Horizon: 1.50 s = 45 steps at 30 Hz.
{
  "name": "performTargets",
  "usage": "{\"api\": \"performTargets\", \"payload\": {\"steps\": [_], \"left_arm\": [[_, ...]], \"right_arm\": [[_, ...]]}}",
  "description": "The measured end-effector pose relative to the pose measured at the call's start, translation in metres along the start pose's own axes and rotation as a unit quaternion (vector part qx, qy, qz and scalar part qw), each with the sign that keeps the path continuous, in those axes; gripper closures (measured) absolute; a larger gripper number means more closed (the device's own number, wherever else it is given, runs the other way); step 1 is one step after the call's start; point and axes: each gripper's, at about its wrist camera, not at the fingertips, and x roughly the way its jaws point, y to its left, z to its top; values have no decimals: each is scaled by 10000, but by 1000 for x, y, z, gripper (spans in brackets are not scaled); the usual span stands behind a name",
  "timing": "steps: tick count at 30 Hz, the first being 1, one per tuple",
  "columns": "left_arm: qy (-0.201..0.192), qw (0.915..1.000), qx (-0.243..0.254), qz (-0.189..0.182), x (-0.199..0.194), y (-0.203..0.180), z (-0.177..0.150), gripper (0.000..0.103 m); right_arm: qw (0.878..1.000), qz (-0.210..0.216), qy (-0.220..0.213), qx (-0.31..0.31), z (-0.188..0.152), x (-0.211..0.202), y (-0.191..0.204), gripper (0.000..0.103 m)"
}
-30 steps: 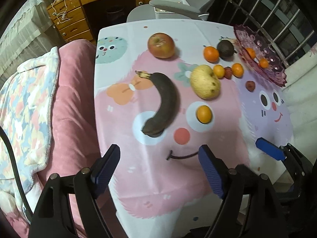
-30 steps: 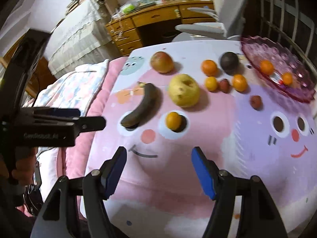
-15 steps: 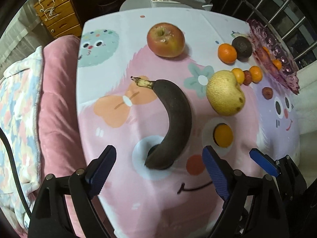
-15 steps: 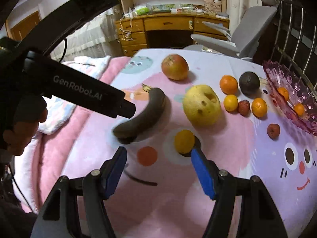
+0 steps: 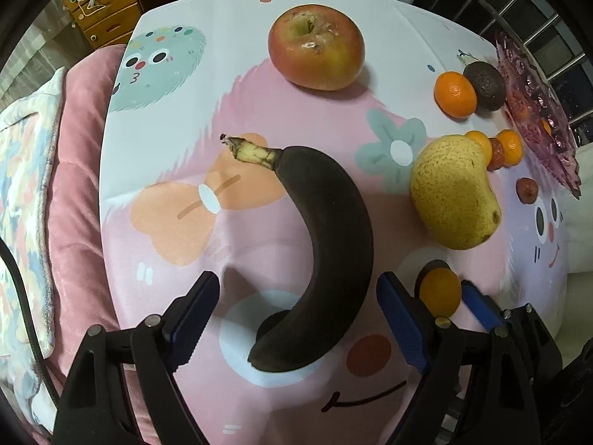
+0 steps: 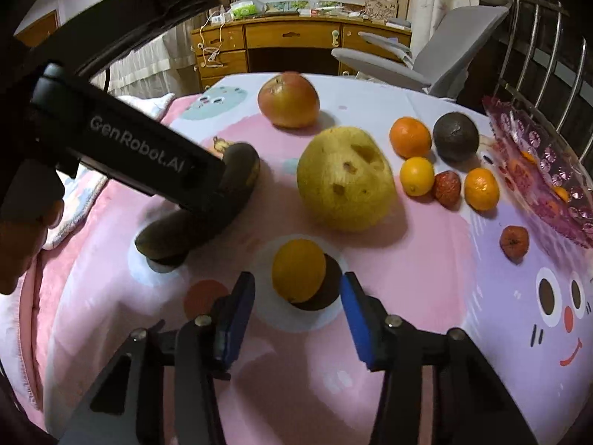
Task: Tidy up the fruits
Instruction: 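Grasp the small mandarin with the right tool while the left tool grasps the banana, then carry the banana with the left tool and mandarin with the right tool into the bowl, release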
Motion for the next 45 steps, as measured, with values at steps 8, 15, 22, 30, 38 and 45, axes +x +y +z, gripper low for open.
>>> {"api": "performTargets", "payload": {"steps": [8, 15, 22, 30, 38, 45], "left_arm": [[-97, 9991, 202, 373, 11, -17, 3, 28], [-280, 9980, 168, 547, 10, -25, 5, 32], [-548, 9974, 209, 415, 2, -26, 0, 56], [-652, 9978, -60, 72, -4, -21, -3, 73], [-958, 9944, -350, -285, -31, -10, -18, 74], [-1369, 9885, -385, -518, -78, -17, -40, 74]], "right_arm": [[9999, -109, -86, -66, -2, 6, 5, 66], [9999, -135, -67, 49, 5, 9, 0, 74], [9995, -158, -169, 194, 8, -3, -6, 74], [9987, -267, -285, 313, 7, -27, -13, 74], [9979, -405, -358, 358, 8, -53, -20, 74], [9963, -525, -572, 369, 18, -83, -30, 74]]}}
